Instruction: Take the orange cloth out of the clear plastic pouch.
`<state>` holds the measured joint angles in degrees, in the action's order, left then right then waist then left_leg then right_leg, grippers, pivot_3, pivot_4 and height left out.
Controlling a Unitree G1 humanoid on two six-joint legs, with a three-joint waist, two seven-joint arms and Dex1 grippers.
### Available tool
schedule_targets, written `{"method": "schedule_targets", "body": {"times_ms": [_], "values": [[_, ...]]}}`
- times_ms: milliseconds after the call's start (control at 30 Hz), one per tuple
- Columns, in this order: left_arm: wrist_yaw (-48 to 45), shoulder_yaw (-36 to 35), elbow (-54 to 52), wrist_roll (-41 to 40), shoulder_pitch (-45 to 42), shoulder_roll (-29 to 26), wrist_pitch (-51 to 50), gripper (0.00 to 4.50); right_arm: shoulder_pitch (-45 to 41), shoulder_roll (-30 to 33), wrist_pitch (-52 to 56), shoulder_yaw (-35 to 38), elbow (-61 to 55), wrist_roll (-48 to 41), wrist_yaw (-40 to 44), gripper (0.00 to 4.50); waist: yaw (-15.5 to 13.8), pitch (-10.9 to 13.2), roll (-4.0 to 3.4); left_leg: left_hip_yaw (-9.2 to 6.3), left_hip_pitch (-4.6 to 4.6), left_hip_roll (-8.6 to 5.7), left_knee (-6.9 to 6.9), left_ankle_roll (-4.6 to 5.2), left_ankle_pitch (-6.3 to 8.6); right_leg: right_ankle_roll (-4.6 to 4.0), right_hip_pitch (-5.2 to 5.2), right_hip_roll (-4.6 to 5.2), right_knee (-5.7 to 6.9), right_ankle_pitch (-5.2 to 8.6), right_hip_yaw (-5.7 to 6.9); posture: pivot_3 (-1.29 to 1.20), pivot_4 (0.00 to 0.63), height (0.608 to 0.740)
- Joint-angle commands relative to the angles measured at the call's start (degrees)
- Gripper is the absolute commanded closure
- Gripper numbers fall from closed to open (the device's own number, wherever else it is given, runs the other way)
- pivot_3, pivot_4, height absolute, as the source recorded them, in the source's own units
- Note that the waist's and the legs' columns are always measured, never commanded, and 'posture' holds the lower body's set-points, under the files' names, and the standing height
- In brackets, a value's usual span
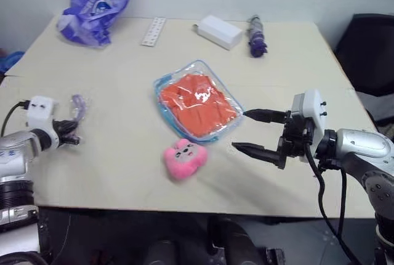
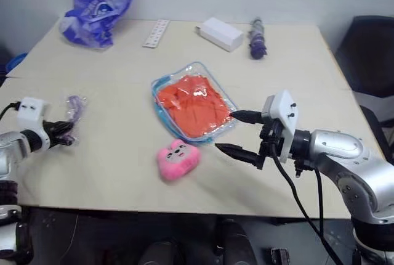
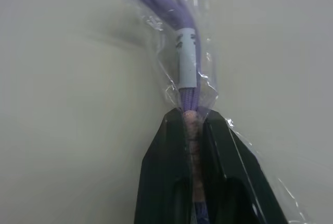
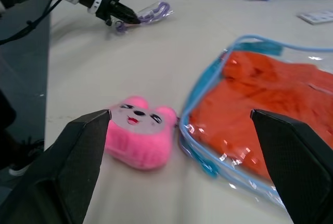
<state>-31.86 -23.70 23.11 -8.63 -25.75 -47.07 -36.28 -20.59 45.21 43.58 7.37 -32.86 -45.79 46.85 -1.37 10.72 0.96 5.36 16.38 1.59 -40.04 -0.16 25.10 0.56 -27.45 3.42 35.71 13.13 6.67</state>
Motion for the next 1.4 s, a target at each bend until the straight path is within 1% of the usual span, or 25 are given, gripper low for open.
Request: {"method": "schedule_targets", "body": {"times_ms": [33,67,167,200,267,333,433,500,533,600,667,733,800,833,900,967,1067,1200,1267,1400], "values": [[0.9,-1.5,-2.6,-1.1,1.9,-0.4,1.4,2.79,-1.8,-0.1,-1.9,-0.5,1.5,0.5,1.7,0.00,-0.3,0.0,0.01,-0.04,0.09,-0.03,-0.01,0.06,0.03,0.01,-0.01,0.04,-0.06,-0.01,0.09,0.00,0.150,0.740],[0.8,-1.6,-3.3,-1.4,2.5,-0.3,1.5,2.68,-2.2,-0.2,-2.1,-0.8,2.0,0.6,1.9,0.00,-0.2,0.0,0.04,-0.05,0.12,-0.04,-0.01,0.07,0.04,0.02,-0.02,0.05,-0.06,-0.01,0.13,0.00,0.150,0.740],[0.7,-2.1,-5.9,-2.2,4.6,-0.7,0.9,1.72,-3.1,-0.3,-2.5,-1.4,3.2,0.9,2.7,0.00,0.1,-0.1,0.09,-0.03,0.18,-0.05,-0.01,0.11,0.06,0.03,-0.04,0.04,-0.12,-0.02,0.19,0.00,0.150,0.740],[0.6,-2.6,-6.9,-2.3,5.3,-1.6,0.5,1.48,-3.1,-0.2,-2.7,-1.5,3.4,1.0,3.0,0.00,0.1,-0.1,0.09,-0.01,0.18,-0.05,-0.01,0.11,0.06,0.03,-0.04,0.04,-0.13,-0.02,0.20,0.00,0.150,0.740],[-1.2,-4.7,-8.0,-3.3,6.5,-4.9,0.0,0.86,-2.8,0.0,-2.9,-1.4,3.5,1.4,3.5,0.00,0.2,0.0,0.10,0.02,0.19,-0.02,-0.02,0.08,0.07,0.03,-0.04,0.02,-0.14,-0.02,0.23,0.00,0.150,0.740],[-3.1,-6.5,-7.9,-4.4,6.8,-8.3,0.1,0.86,-2.3,0.1,-3.0,-1.1,3.4,1.5,3.7,0.00,0.7,0.0,0.21,0.05,0.19,0.04,-0.03,0.01,0.07,0.03,-0.06,-0.06,-0.13,-0.02,0.20,0.00,0.150,0.740],[-10.0,-7.2,-8.7,-6.9,6.0,-13.7,3.0,0.86,-1.1,0.2,-3.0,-0.2,3.0,1.2,3.5,0.00,1.2,0.0,0.24,0.05,0.17,0.09,-0.03,-0.12,0.04,0.01,-0.05,-0.11,-0.13,-0.01,0.21,0.00,0.150,0.740],[-16.3,-4.3,-10.3,-7.5,5.1,-16.6,8.1,0.86,-0.3,0.2,-2.7,0.4,2.4,0.9,3.0,0.00,1.4,0.0,0.21,0.04,0.15,0.09,-0.03,-0.14,0.04,0.00,-0.06,-0.08,-0.10,0.00,0.20,0.00,0.150,0.740],[-19.5,-1.8,-11.0,-6.9,4.4,-17.6,12.2,0.86,0.1,0.3,-2.7,0.6,2.1,0.8,2.8,0.00,1.3,0.0,0.19,0.04,0.15,0.06,-0.03,-0.14,0.04,0.00,-0.05,-0.05,-0.09,0.00,0.19,0.00,0.150,0.740],[-23.8,5.8,-10.2,-3.0,0.9,-18.2,22.3,0.86,0.8,0.4,-2.7,1.3,1.5,0.7,2.2,0.00,0.8,0.0,0.16,0.05,0.14,0.03,-0.02,-0.13,0.04,0.00,-0.04,-0.01,-0.09,0.00,0.21,0.00,0.150,0.740],[-26.2,15.3,-5.5,4.1,-5.9,-17.2,33.8,0.86,1.5,0.3,-2.5,2.3,0.8,0.4,1.2,0.00,0.3,0.0,0.15,0.21,0.14,0.00,-0.03,-0.13,0.04,-0.01,-0.03,-0.01,-0.09,0.01,0.23,0.00,0.150,0.740],[-26.5,24.0,3.4,11.7,-15.5,-13.3,45.2,0.86,2.5,0.2,-2.2,3.7,-0.3,-0.1,-0.1,0.00,-0.2,0.0,0.16,0.51,0.16,-0.06,-0.05,-0.13,0.03,-0.01,0.00,-0.10,-0.07,0.00,0.27,0.00,0.150,0.740],[-24.9,29.7,12.5,17.4,-23.5,-9.3,54.8,0.86,3.5,0.2,-1.9,4.9,-1.3,-0.7,-1.3,0.00,-0.3,0.0,0.19,0.62,0.17,-0.31,-0.07,-0.13,0.03,0.00,-0.01,-0.32,-0.05,0.00,0.40,0.00,0.150,0.740],[-22.7,31.6,17.2,19.5,-27.0,-6.8,59.1,0.86,4.3,0.2,-1.8,5.5,-2.1,-0.9,-1.9,0.00,-0.2,0.0,0.22,0.63,0.22,-0.33,-0.07,-0.13,0.02,0.03,-0.01,-0.56,-0.06,-0.02,0.54,0.00,0.150,0.740],[-15.0,35.2,26.6,24.7,-32.9,-2.2,66.9,0.86,6.3,0.1,-1.5,6.9,-4.0,-1.7,-3.6,0.00,-0.1,0.0,0.24,0.69,0.33,-0.34,-0.07,-0.11,0.02,0.04,-0.02,-0.59,-0.07,-0.03,0.57,0.00,0.150,0.740],[-7.9,39.1,34.3,30.3,-37.5,1.3,72.4,0.86,8.9,-0.2,-1.1,8.4,-6.4,-2.3,-5.8,0.00,0.2,0.0,0.28,0.75,0.47,-0.33,-0.08,-0.09,0.02,0.07,-0.08,-0.61,-0.08,-0.05,0.53,0.00,0.150,0.740],[-0.6,44.4,42.2,37.2,-42.6,4.8,76.5,0.86,12.5,-0.5,-0.5,10.6,-9.9,-3.6,-8.6,0.00,0.6,0.0,0.29,0.77,0.51,-0.30,-0.07,-0.08,0.02,0.09,-0.14,-0.60,-0.07,-0.06,0.52,0.00,0.150,0.740],[7.0,50.4,48.1,44.6,-47.3,7.5,77.9,0.86,16.0,-0.1,-0.2,13.7,-12.6,-5.4,-11.4,0.00,0.6,0.0,0.30,0.74,0.46,-0.27,-0.08,-0.08,0.01,0.09,-0.10,-0.49,-0.04,-0.07,0.51,0.00,0.150,0.740],[9.7,52.1,50.1,46.7,-49.0,9.1,76.8,0.86,17.4,0.3,0.0,15.3,-13.6,-6.5,-12.2,0.00,0.6,0.0,0.31,0.72,0.46,-0.28,-0.08,-0.04,-0.01,0.09,-0.09,-0.23,-0.03,-0.07,0.55,0.00,0.150,0.740],[13.1,52.8,52.5,48.0,-50.9,12.3,74.5,0.86,18.4,1.1,0.3,16.8,-14.6,-8.2,-13.4,0.00,0.3,0.0,0.33,0.62,0.50,-0.39,-0.08,0.02,-0.04,0.10,-0.09,-0.11,-0.03,-0.07,0.66,0.00,0.150,0.740]]}}
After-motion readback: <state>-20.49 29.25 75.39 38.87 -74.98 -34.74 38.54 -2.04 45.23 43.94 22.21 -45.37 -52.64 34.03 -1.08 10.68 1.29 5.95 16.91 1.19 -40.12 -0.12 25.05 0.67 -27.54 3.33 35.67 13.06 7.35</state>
